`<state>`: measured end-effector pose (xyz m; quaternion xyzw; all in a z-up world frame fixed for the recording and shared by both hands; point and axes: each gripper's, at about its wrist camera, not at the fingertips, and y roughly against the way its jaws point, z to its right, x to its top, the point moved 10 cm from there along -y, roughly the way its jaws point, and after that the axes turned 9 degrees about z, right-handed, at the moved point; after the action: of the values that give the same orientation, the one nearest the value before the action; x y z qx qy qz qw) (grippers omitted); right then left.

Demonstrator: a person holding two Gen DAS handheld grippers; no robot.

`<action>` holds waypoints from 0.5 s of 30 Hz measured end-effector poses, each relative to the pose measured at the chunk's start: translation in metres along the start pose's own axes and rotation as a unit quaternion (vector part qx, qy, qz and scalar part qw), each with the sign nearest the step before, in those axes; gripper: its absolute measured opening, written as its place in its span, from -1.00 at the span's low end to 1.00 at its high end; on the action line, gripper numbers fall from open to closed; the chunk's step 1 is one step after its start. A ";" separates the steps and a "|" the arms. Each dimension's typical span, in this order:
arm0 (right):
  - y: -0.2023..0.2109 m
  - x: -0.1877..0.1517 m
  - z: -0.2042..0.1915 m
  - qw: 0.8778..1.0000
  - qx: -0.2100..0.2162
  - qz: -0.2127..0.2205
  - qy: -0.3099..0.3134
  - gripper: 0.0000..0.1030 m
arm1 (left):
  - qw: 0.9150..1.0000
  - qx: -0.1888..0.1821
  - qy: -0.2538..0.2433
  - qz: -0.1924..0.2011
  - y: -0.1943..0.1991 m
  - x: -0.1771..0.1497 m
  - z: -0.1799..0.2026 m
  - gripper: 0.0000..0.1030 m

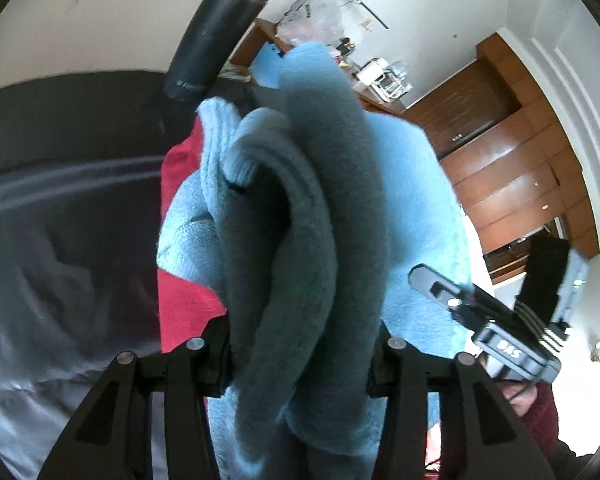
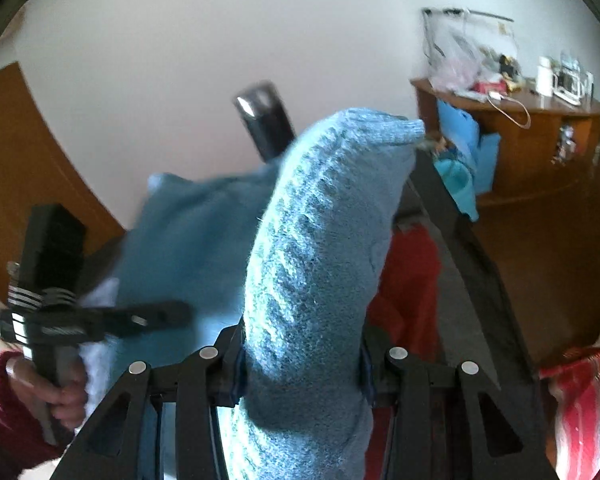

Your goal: Fold clothes

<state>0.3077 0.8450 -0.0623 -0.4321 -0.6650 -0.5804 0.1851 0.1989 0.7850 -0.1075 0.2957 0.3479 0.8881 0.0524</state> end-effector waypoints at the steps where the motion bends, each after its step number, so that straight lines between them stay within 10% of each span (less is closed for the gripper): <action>1: -0.003 -0.004 0.003 1.000 -0.004 -0.002 0.005 -0.07 | 1.000 0.009 -0.004 -0.003 0.000 -0.004 -0.005 0.19; 11: -0.005 -0.018 0.023 0.998 -0.052 -0.014 0.037 0.19 | 0.995 0.087 -0.046 0.019 0.024 0.005 -0.015 0.52; 15: 0.033 0.006 0.015 0.991 -0.101 0.054 0.074 0.23 | 0.987 0.122 -0.077 0.074 0.054 0.025 0.003 0.52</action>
<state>0.3339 0.8597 -0.0415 -0.4396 -0.5633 -0.6641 0.2201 0.1858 0.7536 -0.0582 0.3928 0.4257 0.8148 -0.0235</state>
